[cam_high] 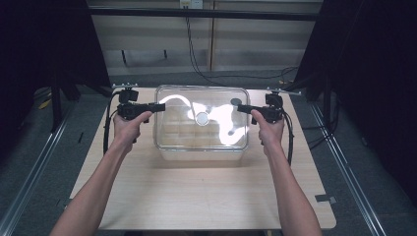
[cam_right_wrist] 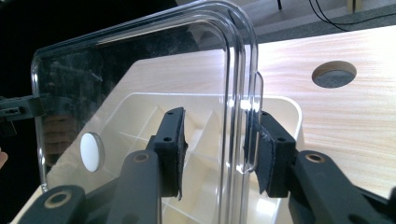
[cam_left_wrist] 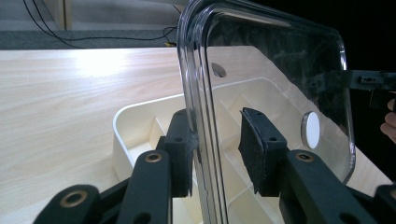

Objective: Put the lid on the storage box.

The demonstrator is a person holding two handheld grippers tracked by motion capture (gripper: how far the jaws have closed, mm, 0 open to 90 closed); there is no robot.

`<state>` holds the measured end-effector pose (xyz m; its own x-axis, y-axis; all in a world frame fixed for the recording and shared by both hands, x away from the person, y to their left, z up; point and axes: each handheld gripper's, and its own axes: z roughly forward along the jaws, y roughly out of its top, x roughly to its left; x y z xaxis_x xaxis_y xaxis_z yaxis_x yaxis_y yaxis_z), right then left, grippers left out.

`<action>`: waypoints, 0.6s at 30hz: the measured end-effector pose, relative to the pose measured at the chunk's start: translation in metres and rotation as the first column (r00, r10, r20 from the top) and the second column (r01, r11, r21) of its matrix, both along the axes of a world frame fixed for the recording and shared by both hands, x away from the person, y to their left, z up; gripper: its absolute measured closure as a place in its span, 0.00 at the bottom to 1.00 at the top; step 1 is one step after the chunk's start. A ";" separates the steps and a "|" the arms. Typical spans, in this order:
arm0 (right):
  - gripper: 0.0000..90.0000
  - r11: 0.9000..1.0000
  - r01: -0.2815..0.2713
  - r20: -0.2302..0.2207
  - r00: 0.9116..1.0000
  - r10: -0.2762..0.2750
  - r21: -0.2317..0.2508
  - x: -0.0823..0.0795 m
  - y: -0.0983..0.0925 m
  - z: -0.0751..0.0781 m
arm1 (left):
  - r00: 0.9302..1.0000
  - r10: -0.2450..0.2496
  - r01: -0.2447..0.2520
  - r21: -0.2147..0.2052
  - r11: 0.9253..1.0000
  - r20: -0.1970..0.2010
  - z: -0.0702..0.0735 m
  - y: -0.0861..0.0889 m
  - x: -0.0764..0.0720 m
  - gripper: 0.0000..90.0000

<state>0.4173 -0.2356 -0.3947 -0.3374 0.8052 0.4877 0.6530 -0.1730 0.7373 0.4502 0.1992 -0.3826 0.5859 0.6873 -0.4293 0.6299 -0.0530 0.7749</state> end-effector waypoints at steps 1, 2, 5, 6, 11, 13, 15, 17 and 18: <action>0.64 1.000 0.000 0.000 1.000 0.000 0.000 0.000 0.000 0.000 | 1.000 0.000 0.000 0.000 1.000 0.000 0.000 0.000 0.000 0.73; 0.64 1.000 -0.001 -0.006 1.000 0.001 -0.006 0.002 0.001 -0.001 | 1.000 -0.004 0.004 0.005 1.000 -0.004 -0.002 0.001 0.003 0.73; 0.62 0.999 -0.008 -0.037 0.999 0.006 -0.033 0.009 0.002 -0.003 | 0.999 0.005 -0.005 0.010 1.000 -0.032 -0.006 0.000 0.006 0.72; 0.62 0.999 -0.013 -0.041 0.999 0.012 -0.038 0.011 0.002 -0.004 | 0.999 0.001 0.000 0.009 1.000 -0.040 -0.006 0.000 0.007 0.72; 0.61 0.998 -0.012 -0.060 0.998 0.008 -0.055 0.017 0.003 -0.010 | 0.999 0.004 -0.003 0.021 1.000 -0.054 -0.012 -0.001 0.014 0.71; 0.60 0.998 -0.011 -0.062 0.998 0.008 -0.057 0.017 0.003 -0.011 | 0.998 0.006 -0.005 0.020 1.000 -0.061 -0.013 -0.002 0.016 0.71; 0.60 0.999 -0.008 -0.074 0.997 0.004 -0.050 0.020 0.003 -0.014 | 0.998 0.005 -0.003 0.027 1.000 -0.067 -0.014 -0.002 0.018 0.70; 0.58 0.998 -0.005 -0.095 0.995 -0.001 -0.062 0.023 0.004 -0.017 | 0.997 0.009 -0.006 0.038 0.999 -0.076 -0.016 -0.002 0.021 0.70; 0.58 0.998 -0.005 -0.095 0.995 -0.001 -0.062 0.023 0.004 -0.017 | 0.997 0.010 -0.007 0.039 0.999 -0.080 -0.017 -0.002 0.022 0.70</action>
<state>0.4407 -0.2314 -0.4114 -0.2937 0.8344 0.4664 0.7212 -0.1269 0.6810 0.4721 0.1967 -0.3997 0.5447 0.7090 -0.4478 0.6903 -0.0759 0.7195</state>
